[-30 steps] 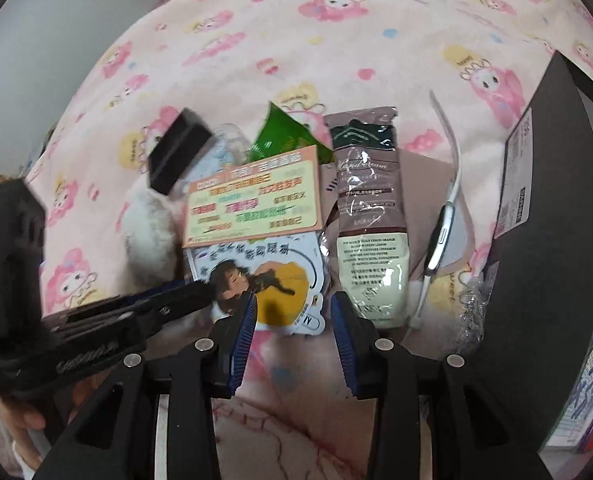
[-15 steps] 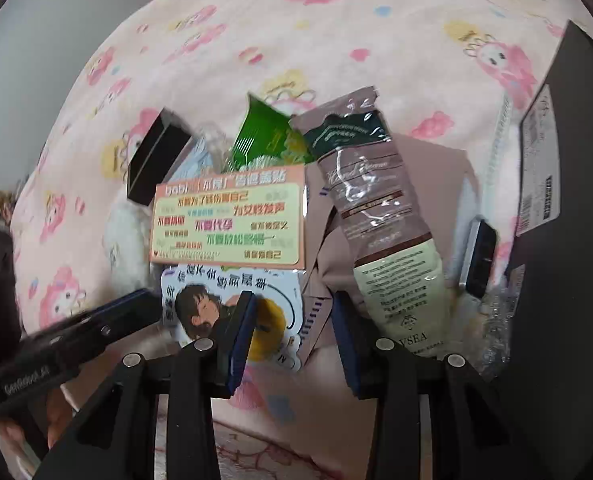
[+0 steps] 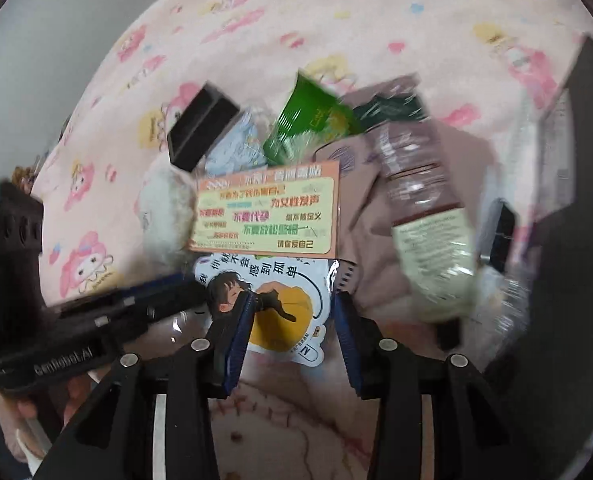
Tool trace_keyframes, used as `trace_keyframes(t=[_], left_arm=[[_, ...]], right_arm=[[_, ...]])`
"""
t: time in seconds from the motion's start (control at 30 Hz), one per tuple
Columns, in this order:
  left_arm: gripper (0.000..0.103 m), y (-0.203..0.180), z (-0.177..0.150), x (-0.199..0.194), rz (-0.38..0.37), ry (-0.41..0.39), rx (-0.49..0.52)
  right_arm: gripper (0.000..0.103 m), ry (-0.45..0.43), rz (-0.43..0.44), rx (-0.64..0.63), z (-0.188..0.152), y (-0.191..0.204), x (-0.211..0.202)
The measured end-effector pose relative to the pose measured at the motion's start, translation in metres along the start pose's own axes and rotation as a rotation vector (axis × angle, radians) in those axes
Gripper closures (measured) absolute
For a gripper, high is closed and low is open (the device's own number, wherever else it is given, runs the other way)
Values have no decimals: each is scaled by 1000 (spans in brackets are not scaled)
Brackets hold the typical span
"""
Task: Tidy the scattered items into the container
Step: 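Grasp the babi sticker card with the left gripper, then carry the babi sticker card with the left gripper into the black box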
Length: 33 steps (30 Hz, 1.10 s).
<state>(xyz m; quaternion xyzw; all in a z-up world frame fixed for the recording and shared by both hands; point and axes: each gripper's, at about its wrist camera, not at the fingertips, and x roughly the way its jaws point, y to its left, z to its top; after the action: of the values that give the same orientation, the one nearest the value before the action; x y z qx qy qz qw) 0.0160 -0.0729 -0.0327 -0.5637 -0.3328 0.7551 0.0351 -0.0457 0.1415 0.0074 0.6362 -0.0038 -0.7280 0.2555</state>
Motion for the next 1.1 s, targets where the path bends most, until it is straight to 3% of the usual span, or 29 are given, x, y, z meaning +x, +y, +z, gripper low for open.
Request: trace_keyframes(t=[0.13, 0.37, 0.6, 0.83, 1.1], left_arm=[[77, -28, -12, -25, 3, -63, 88], [77, -81, -30, -84, -77, -151, 198], [77, -167, -53, -95, -134, -171, 343], [77, -257, -78, -65, -160, -85, 478], [76, -358, -91, 7, -197, -6, 583]], right_arm=[[67, -41, 82, 20, -5, 0, -16], [67, -213, 120, -21, -29, 9, -101], [67, -361, 58, -11, -62, -14, -165], [67, -424, -5, 101, -97, -79, -214], [66, -474, -111, 184, -124, -172, -252]])
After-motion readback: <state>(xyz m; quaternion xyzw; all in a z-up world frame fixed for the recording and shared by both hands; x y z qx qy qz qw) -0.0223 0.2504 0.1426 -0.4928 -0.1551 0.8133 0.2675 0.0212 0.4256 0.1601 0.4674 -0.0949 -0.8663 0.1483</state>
